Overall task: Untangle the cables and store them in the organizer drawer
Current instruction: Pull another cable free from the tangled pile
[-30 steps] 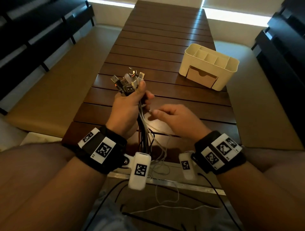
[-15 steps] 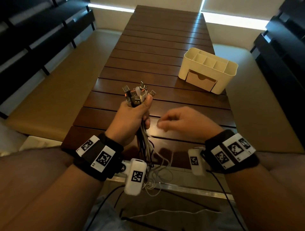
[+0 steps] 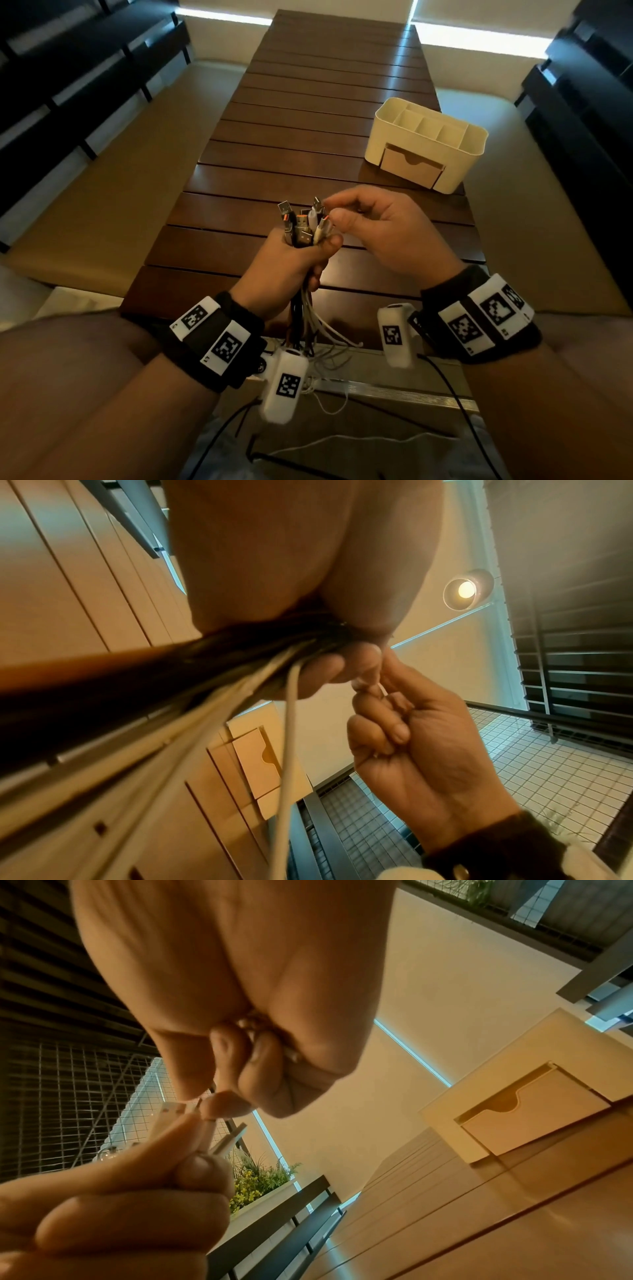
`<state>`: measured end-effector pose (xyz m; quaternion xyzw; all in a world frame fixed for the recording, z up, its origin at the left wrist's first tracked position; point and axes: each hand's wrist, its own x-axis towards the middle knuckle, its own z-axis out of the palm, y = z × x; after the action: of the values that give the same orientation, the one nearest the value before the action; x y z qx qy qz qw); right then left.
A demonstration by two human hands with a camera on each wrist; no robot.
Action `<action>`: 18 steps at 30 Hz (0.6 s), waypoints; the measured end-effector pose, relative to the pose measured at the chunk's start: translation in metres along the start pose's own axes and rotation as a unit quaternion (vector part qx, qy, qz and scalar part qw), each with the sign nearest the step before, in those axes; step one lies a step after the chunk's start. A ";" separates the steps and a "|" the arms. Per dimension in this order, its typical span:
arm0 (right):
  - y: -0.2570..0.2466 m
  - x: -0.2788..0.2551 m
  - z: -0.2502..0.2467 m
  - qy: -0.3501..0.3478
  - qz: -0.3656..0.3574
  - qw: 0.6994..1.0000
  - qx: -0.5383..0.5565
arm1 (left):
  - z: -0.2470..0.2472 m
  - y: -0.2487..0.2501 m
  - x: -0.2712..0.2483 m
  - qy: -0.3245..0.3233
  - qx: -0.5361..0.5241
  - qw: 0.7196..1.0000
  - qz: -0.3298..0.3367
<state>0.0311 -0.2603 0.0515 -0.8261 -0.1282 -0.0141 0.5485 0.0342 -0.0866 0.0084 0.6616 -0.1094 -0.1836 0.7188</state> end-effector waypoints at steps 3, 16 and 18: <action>-0.004 -0.001 0.001 -0.009 -0.019 1.000 -0.009 | -0.002 0.000 0.001 -0.006 0.007 1.000 0.002; 0.001 0.006 0.004 -0.021 -0.078 0.992 -0.094 | -0.001 0.007 -0.001 0.000 0.019 1.000 0.006; 0.000 0.005 0.001 -0.006 -0.077 0.993 -0.090 | -0.003 0.008 0.000 -0.014 0.026 1.000 -0.007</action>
<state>0.0359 -0.2581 0.0519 -0.8600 -0.1927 -0.0627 0.4683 0.0358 -0.0835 0.0158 0.6783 -0.1191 -0.1949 0.6984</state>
